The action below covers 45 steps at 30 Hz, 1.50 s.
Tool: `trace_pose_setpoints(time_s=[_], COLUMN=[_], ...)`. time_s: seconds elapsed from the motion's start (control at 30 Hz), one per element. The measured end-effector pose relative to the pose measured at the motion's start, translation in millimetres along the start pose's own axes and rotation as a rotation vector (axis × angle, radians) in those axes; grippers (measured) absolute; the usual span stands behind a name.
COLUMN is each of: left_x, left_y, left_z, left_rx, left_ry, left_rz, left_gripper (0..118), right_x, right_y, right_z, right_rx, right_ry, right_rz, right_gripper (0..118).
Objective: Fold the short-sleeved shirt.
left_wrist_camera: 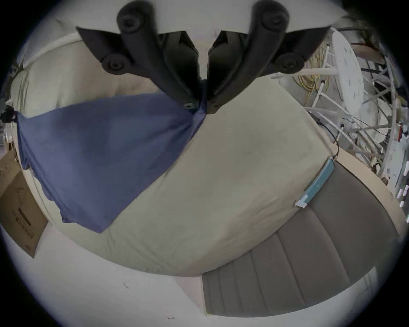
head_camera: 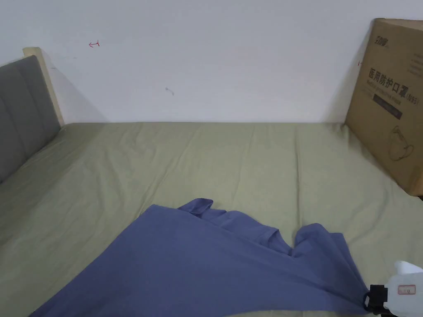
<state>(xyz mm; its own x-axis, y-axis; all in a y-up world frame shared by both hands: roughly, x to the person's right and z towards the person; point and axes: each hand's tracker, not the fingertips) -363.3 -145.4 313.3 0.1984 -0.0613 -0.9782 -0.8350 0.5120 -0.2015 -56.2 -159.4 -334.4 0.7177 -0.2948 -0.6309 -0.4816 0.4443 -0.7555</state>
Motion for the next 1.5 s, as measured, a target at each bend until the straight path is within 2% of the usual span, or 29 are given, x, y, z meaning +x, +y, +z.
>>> trace_pose_setpoints(time_s=[0.03, 0.07, 0.1, 0.13, 0.17, 0.33, 0.37, 0.4, 0.43, 0.47, 0.5, 0.53, 0.67, 0.87, 0.9, 0.93, 1.0, 1.2, 1.23, 1.27, 1.3, 1.33, 1.4, 1.47, 1.5], left_x=[3, 5, 8, 6, 9, 51, 61, 69, 78, 89, 99, 110, 138, 165, 169, 172, 179, 196, 198, 199, 200, 197, 196, 196, 195], left_y=[1, -1, -1, 4, 8, 23, 24, 26, 26, 25, 23, 19, 13, 18, 20, 21, 24, 30, 29, 30, 31, 36, 40, 46, 50], left_z=[0, 1, 5, 3, 10, 48, 54, 56, 59, 60, 60, 64, 58, 50, 49, 47, 44, 35, 34, 31, 29, 24, 19, 16, 14], left_rx=[-0.018, -0.01, 0.005, 0.034, 0.068, 0.142, 0.167, 0.182, 0.19, 0.19, 0.199, 0.207, 0.18, 0.168, 0.164, 0.162, 0.159, 0.138, 0.134, 0.13, 0.125, 0.122, 0.117, 0.11, 0.112], left_ry=[0.011, 0.014, 0.012, -0.006, -0.036, -0.127, -0.159, -0.198, -0.217, -0.215, -0.225, -0.217, -0.296, -0.319, -0.327, -0.334, -0.329, -0.325, -0.322, -0.319, -0.315, -0.312, -0.296, -0.289, -0.289], left_rz=[-0.009, -0.012, -0.009, 0.001, 0.012, -0.056, -0.058, -0.069, -0.08, -0.093, -0.116, -0.126, -0.141, -0.196, -0.195, -0.198, -0.21, -0.239, -0.245, -0.248, -0.25, -0.248, -0.236, -0.238, -0.241], left_gripper=[22, 48, 88, 108, 113, 110, 105, 88, 66, 40, 10, 2, 0, 0, 0, 0, 0, 0, 0, 0, 0, 0, 0, 0, 0], right_x=[1, -1, -3, -6, -9, -27, -30, -32, -33, -33, -32, -32, -26, -9, -8, -8, -6, -2, 0, -2, -6, -9, -13, -12, -14], right_y=[1, 3, 4, 3, 3, 2, 1, -2, -5, -10, -15, -20, -44, -37, -32, -28, -15, 9, 8, 5, 1, 1, 4, 14, 17], right_z=[-3, -3, -2, 2, 6, 37, 42, 46, 48, 50, 51, 50, 45, 36, 34, 32, 23, -30, -41, -47, -45, -40, -26, -19, -11], right_rx=[0.002, 0.001, 0.001, 0.013, 0.04, 0.105, 0.116, 0.131, 0.139, 0.142, 0.146, 0.147, 0.123, 0.117, 0.116, 0.122, 0.131, 0.0, -0.025, -0.04, -0.002, 0.012, 0.032, 0.027, 0.037], right_ry=[-0.001, -0.005, -0.016, -0.028, -0.036, -0.012, -0.006, -0.004, 0.001, 0.01, 0.019, 0.018, -0.025, -0.04, -0.037, -0.033, -0.017, -0.007, 0.001, -0.012, -0.037, -0.027, -0.019, 0.022, 0.051], right_rz=[0.0, 0.01, 0.03, 0.044, 0.059, 0.124, 0.139, 0.15, 0.155, 0.152, 0.142, 0.137, 0.145, 0.079, 0.072, 0.068, 0.066, 0.023, 0.01, -0.004, 0.018, 0.037, 0.04, 0.054, 0.033], right_gripper=[6, 17, 50, 73, 79, 79, 79, 79, 76, 66, 35, 2, 0, 0, 3, 23, 85, 82, 73, 53, 34, 31, 5, 4, 4])
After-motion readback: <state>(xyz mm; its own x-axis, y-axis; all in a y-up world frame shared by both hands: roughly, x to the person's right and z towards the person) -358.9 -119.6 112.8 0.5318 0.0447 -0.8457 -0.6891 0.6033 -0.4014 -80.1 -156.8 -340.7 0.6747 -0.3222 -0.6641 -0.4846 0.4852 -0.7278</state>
